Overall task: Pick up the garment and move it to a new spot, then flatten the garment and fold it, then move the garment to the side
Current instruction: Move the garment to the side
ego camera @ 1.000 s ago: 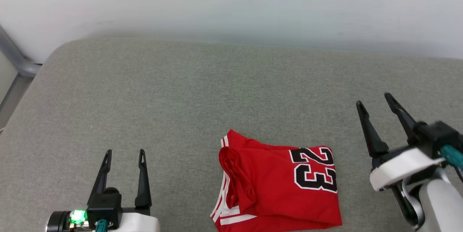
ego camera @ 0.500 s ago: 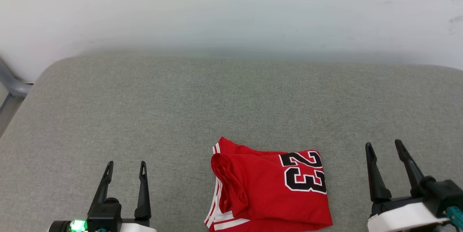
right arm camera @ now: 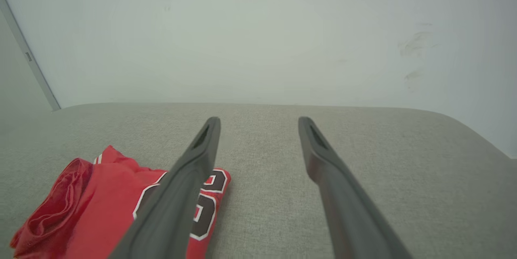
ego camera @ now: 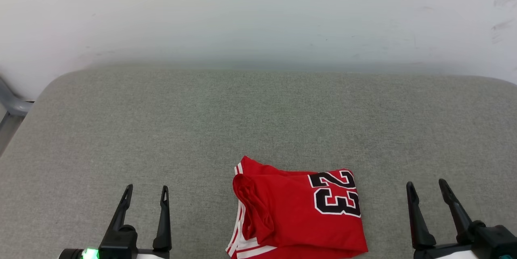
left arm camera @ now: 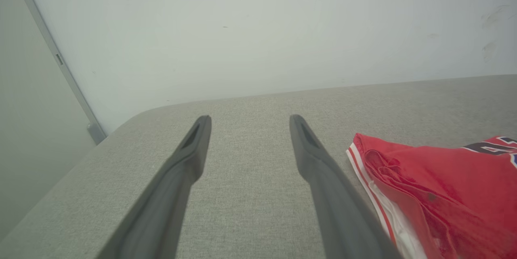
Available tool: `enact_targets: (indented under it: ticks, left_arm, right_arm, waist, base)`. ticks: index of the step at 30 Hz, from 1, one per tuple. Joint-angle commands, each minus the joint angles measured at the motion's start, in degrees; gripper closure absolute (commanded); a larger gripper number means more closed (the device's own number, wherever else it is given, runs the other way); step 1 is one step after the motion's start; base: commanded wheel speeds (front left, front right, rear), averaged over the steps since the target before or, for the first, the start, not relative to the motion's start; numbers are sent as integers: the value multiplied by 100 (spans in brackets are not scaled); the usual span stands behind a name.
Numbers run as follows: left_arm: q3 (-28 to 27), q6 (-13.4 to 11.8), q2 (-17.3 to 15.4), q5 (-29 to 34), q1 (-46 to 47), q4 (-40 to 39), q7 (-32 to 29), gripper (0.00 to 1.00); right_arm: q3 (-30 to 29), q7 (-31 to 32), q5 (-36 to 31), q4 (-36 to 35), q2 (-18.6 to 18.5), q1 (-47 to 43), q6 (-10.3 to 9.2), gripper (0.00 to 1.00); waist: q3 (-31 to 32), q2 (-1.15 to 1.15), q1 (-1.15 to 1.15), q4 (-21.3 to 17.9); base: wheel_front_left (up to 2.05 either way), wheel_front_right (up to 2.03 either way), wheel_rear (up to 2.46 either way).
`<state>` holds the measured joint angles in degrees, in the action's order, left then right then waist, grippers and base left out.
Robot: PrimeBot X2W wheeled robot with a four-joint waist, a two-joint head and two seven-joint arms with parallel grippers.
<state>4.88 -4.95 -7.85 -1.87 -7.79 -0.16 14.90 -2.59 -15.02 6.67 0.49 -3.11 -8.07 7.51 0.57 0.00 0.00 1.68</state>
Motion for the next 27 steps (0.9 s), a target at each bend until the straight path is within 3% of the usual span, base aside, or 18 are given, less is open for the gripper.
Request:
enact_targets:
  ticks: [1, 21, 27]
  left_arm:
    - [-24, 23, 5, -21, -42, 7, 43, 0]
    - [-94, 94, 72, 49, -46, 108, 42, 0]
    - [-113, 92, 101, 49, -25, 114, 42, 0]
  right_arm:
    - [12, -7, 15, -8, 37, -65, -5, 0]
    - [9, 10, -24, 61, 38, -74, -5, 0]
    - [45, 251, -74, -73, -123, 396, -5, 0]
  waist:
    - [3, 0, 0, -2]
    - [15, 0, 0, 36]
    - [11, 0, 0, 44]
  base:
    - [0, 0, 0]
    - [0, 0, 0]
    - [0, 0, 0]
